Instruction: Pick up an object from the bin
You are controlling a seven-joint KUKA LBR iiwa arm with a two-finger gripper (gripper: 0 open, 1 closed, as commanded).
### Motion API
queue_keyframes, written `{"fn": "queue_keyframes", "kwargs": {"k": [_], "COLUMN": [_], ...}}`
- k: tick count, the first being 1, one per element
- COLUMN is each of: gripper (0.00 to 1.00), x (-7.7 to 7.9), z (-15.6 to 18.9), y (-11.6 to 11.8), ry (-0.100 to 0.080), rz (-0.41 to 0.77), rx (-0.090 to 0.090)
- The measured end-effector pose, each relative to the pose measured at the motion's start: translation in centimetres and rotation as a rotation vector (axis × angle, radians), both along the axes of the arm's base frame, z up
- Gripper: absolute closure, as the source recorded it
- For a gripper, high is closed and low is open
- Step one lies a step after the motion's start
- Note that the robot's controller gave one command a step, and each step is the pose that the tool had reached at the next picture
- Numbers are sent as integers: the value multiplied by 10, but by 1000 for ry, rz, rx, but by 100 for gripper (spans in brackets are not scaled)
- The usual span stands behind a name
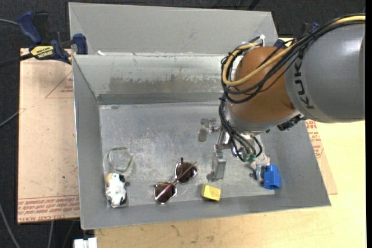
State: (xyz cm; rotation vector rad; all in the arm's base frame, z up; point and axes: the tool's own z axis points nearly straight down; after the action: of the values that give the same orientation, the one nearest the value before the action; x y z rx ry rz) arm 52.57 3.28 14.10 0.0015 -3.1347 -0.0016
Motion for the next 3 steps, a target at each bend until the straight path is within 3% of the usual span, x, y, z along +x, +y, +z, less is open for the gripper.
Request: {"fn": "queue_keyframes", "kwargs": {"k": [2,3], "gripper": [0,0], "x": [-4,-30], "z": [-6,-17], "y": [12,36], "ry": [-13,2], "rz": [47,231], "rx": [-2,3]}}
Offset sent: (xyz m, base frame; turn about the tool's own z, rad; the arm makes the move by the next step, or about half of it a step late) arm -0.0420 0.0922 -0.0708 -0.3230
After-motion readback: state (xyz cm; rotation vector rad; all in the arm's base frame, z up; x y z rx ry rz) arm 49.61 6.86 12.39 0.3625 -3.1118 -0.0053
